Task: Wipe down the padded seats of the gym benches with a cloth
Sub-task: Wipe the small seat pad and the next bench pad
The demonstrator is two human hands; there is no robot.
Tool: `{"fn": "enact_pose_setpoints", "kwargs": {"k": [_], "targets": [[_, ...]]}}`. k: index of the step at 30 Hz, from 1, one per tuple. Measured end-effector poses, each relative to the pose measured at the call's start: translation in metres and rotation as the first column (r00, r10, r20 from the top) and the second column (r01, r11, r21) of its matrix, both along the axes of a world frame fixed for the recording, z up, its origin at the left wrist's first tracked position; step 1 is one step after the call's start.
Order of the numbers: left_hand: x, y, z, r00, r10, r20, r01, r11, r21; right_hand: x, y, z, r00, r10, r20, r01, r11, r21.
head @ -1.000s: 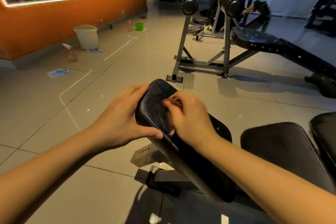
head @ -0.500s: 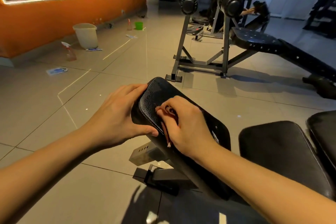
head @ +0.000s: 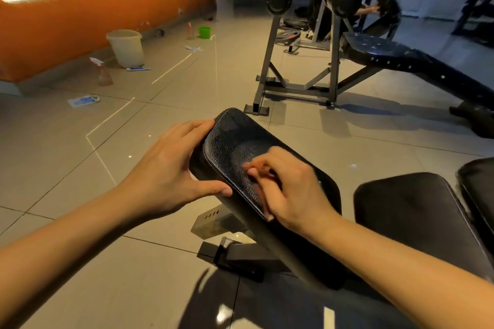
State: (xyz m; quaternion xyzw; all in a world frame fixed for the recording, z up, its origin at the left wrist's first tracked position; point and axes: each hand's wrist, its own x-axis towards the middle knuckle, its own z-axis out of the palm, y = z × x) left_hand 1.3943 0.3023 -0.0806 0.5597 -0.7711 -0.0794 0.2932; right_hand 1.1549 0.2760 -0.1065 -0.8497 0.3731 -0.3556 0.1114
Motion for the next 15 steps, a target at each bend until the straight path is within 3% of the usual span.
{"fn": "enact_pose_setpoints", "kwargs": {"k": [3, 5, 7, 10, 12, 13, 15], "targets": [[0.001, -0.001, -0.002, 1.0, -0.019, -0.016, 0.019, 1.0, -0.008, -0.048, -0.041, -0.026, 0.912, -0.385, -0.142, 0.402, 0.907, 0.126], [-0.001, -0.001, -0.001, 0.999, -0.036, -0.014, 0.036, 0.999, -0.015, -0.05, -0.057, -0.027, 0.844, -0.522, -0.127, 0.537, 0.82, 0.198], [-0.002, 0.0, 0.0, 0.999, -0.045, -0.008, 0.045, 0.999, -0.025, -0.019, -0.055, -0.015, 0.887, -0.459, -0.036, 0.456, 0.865, 0.207], [-0.004, 0.003, 0.002, 1.0, -0.02, 0.006, 0.02, 1.0, -0.017, 0.03, -0.013, 0.012, 0.985, -0.137, 0.109, 0.123, 0.984, 0.127], [-0.004, 0.005, 0.003, 1.0, 0.001, 0.019, -0.001, 1.0, 0.002, 0.028, 0.01, 0.012, 0.995, 0.02, 0.095, -0.021, 1.0, 0.016], [-0.003, 0.005, 0.003, 1.0, 0.004, 0.026, -0.004, 1.0, 0.006, 0.015, 0.009, 0.005, 0.997, 0.033, 0.066, -0.033, 0.999, -0.004], [-0.002, 0.005, 0.002, 1.0, -0.001, 0.031, 0.001, 1.0, 0.004, -0.024, -0.013, -0.018, 0.991, -0.135, -0.014, 0.136, 0.99, 0.032]]}}
